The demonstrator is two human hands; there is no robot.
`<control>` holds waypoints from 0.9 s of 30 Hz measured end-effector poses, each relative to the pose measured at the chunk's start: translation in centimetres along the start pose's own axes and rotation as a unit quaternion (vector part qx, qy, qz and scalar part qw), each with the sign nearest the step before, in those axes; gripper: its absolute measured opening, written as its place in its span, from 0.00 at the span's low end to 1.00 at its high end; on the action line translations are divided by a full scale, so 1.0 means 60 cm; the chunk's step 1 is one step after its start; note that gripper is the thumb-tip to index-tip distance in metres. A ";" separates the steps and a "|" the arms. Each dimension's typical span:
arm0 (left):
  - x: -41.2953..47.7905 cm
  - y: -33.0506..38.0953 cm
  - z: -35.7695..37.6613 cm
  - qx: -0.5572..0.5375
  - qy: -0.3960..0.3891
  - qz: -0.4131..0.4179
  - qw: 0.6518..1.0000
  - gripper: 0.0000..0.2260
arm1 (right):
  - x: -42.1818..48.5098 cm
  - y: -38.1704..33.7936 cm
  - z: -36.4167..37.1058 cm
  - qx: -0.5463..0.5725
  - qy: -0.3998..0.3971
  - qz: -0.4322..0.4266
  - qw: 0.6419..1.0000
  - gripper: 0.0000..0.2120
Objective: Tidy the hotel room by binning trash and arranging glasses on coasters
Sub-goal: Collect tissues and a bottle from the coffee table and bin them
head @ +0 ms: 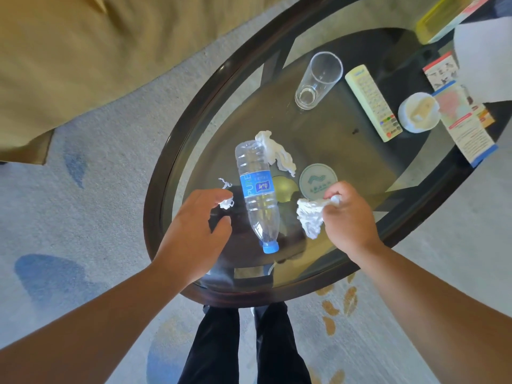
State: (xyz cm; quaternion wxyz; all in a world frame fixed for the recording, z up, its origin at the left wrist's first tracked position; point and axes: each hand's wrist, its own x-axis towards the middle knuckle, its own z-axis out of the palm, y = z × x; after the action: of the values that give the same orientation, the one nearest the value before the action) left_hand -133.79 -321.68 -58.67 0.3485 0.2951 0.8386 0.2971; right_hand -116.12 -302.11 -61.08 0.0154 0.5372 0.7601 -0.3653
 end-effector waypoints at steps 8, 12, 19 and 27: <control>-0.004 0.004 -0.002 -0.007 0.008 -0.013 1.000 0.15 | 0.018 -0.031 -0.025 0.024 -0.032 0.042 0.998 0.10; -0.005 -0.001 0.000 -0.014 0.009 -0.012 1.000 0.15 | 0.035 -0.039 -0.023 -0.001 -0.046 -0.017 0.999 0.06; 0.004 -0.013 -0.004 -0.007 0.019 -0.013 1.000 0.15 | 0.078 -0.072 -0.006 0.018 -0.034 -0.040 0.998 0.12; 0.030 -0.022 -0.005 -0.001 0.024 -0.018 1.000 0.16 | 0.143 -0.111 0.026 -0.103 -0.121 -0.142 0.977 0.21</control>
State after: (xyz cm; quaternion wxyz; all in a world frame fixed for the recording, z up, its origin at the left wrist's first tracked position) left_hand -135.45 -321.38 -60.13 0.3342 0.2722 0.8517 0.2981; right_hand -125.83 -297.16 -62.20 0.1100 0.3709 0.8548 -0.3458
